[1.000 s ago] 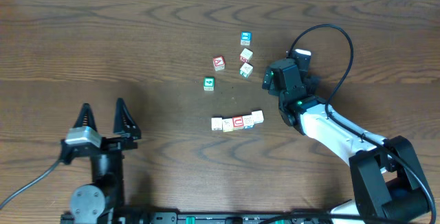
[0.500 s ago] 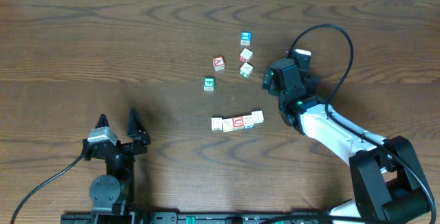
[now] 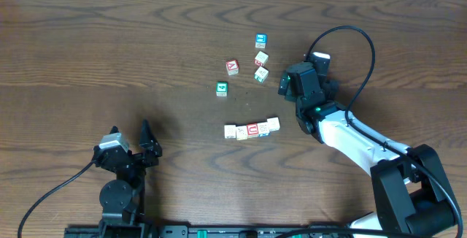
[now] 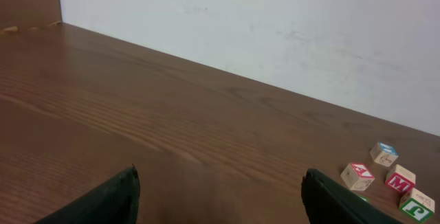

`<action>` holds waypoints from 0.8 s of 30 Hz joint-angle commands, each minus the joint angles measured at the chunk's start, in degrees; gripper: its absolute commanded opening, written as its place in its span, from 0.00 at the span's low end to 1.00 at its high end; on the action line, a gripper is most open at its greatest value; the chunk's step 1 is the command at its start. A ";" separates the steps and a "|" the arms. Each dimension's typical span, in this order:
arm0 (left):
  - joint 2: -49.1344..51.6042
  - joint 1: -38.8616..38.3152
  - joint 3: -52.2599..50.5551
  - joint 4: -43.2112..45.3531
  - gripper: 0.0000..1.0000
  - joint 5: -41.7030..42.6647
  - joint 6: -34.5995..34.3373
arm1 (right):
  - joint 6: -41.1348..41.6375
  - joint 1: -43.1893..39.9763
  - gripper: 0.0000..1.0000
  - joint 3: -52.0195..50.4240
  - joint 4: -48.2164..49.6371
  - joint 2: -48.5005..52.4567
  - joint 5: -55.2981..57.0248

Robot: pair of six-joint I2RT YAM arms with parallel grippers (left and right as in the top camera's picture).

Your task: Lift 5 blocks

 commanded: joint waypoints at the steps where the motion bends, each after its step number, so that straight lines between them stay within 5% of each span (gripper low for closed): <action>1: -0.28 0.28 -0.92 -2.54 0.76 -0.35 -0.22 | -0.44 0.00 0.99 0.46 -0.04 0.37 0.26; 16: -0.28 0.28 -0.92 -2.51 0.76 -0.35 -0.22 | -0.46 0.44 0.99 0.39 -1.66 -1.27 0.15; 24: -0.28 0.28 -0.92 -2.54 0.76 -0.35 -0.22 | -0.44 9.07 0.99 -0.39 -10.14 -14.78 0.15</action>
